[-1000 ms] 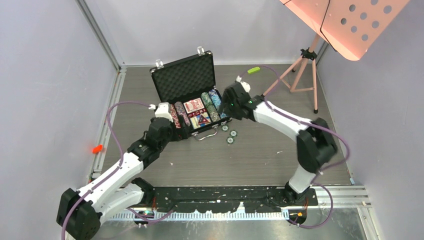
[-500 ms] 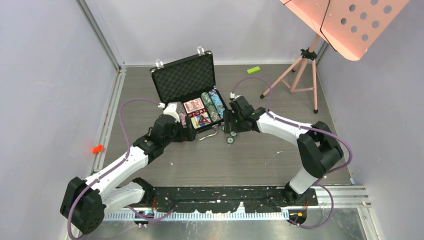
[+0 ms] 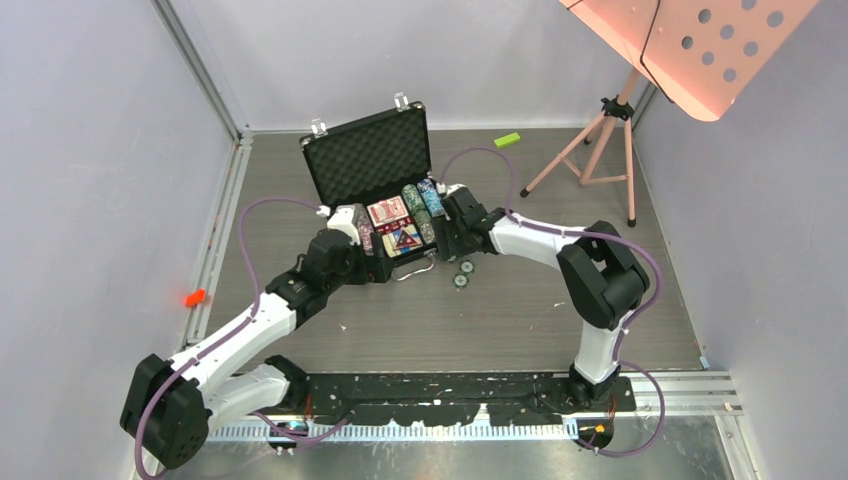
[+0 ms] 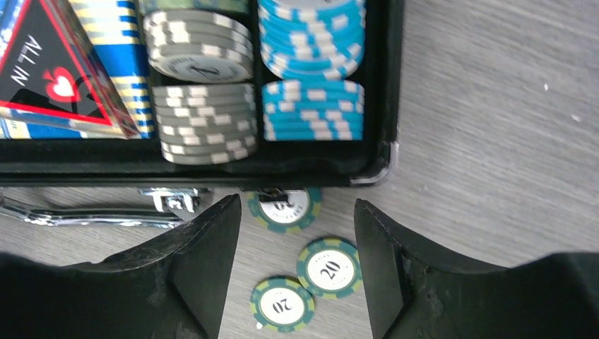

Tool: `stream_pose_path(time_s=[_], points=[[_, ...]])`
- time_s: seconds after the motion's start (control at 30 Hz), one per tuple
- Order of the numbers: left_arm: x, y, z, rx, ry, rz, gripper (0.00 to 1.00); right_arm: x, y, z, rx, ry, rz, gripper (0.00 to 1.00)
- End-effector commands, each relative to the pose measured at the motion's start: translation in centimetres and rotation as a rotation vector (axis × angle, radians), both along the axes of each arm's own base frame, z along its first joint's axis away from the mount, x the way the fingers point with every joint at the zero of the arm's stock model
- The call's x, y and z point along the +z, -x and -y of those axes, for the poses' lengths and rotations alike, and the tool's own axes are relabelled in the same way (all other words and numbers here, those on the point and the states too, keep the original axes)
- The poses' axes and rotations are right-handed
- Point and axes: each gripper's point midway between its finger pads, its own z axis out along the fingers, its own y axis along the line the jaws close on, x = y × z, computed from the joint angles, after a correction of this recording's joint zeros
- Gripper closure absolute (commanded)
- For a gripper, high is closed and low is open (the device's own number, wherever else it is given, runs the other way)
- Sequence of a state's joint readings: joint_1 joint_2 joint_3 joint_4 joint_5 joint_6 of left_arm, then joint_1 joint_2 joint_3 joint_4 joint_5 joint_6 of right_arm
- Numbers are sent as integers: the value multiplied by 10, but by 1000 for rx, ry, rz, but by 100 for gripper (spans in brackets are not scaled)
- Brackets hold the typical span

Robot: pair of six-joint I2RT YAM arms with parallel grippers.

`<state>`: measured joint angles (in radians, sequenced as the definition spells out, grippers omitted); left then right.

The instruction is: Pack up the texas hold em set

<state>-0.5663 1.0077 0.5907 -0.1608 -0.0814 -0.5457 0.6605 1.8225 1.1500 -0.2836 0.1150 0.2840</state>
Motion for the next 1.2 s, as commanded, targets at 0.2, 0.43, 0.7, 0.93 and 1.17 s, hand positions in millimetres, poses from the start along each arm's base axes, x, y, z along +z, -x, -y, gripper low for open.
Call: stream_pose_path(time_s=[0.2,0.43,0.7,0.93,1.17], points=[[26,-16,3,17,23,78,9,-5,-16,-15,40,34,41,39],[28,-18,6,12,27,81,9,-24,-1,-6,25,55,-19,50],[27,-18,6,13,32,73,9,-18,31,12,-5,71,-86,58],[26,-16,9,6,50,64,10,3,42,15,-22,25,-83,59],[27,-15,11,-2,57,60,10,37,32,4,-21,-24,-44,60]])
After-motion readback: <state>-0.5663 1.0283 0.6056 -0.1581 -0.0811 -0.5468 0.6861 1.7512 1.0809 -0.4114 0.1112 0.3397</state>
